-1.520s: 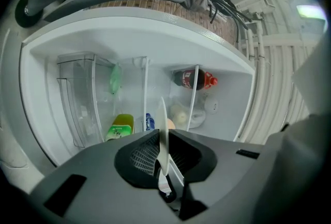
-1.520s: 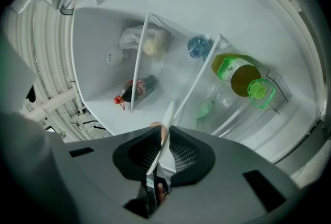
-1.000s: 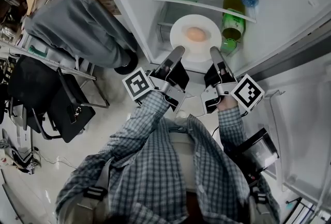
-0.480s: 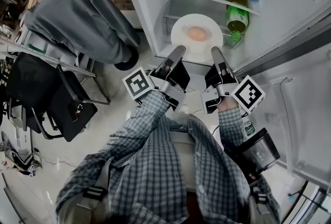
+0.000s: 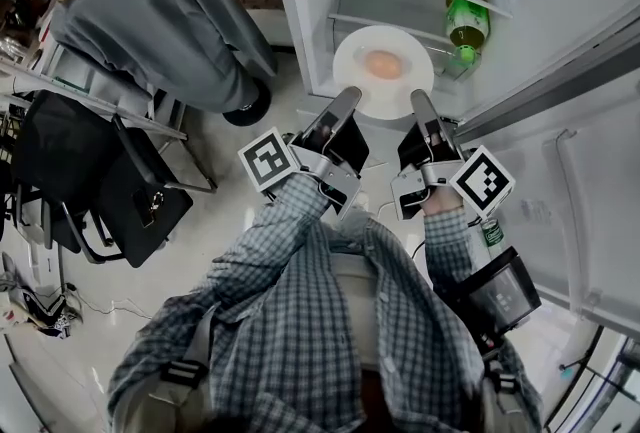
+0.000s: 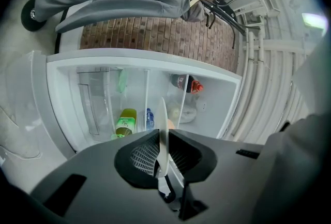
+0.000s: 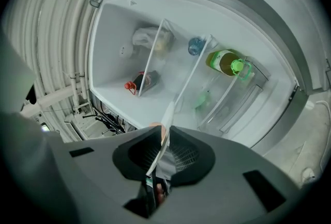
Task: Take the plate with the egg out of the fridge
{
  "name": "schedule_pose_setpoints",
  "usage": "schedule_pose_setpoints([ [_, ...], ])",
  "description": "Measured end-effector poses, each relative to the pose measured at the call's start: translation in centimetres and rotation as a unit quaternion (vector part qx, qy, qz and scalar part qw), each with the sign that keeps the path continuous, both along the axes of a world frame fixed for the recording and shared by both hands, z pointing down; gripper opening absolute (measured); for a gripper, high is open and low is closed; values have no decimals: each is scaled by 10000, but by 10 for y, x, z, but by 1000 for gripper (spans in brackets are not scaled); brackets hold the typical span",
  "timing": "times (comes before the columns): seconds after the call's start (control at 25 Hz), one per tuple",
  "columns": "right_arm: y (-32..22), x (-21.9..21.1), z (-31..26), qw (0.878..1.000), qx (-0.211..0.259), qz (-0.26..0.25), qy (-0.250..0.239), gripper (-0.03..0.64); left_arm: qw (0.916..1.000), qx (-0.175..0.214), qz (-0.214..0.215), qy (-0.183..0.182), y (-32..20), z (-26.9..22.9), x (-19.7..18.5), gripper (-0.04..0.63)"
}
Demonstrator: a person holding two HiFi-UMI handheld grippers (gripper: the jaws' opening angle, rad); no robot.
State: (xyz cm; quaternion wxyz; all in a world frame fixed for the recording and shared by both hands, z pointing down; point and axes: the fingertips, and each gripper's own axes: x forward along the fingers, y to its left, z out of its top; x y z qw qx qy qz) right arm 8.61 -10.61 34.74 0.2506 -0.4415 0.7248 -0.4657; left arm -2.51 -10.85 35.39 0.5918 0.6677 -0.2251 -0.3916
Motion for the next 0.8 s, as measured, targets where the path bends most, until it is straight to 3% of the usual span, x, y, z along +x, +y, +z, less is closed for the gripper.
schedule_pose_setpoints([
  [0.8, 89, -46, 28, 9989, -308, 335, -132, 54, 9989, -125, 433, -137, 81, 21, -44, 57],
])
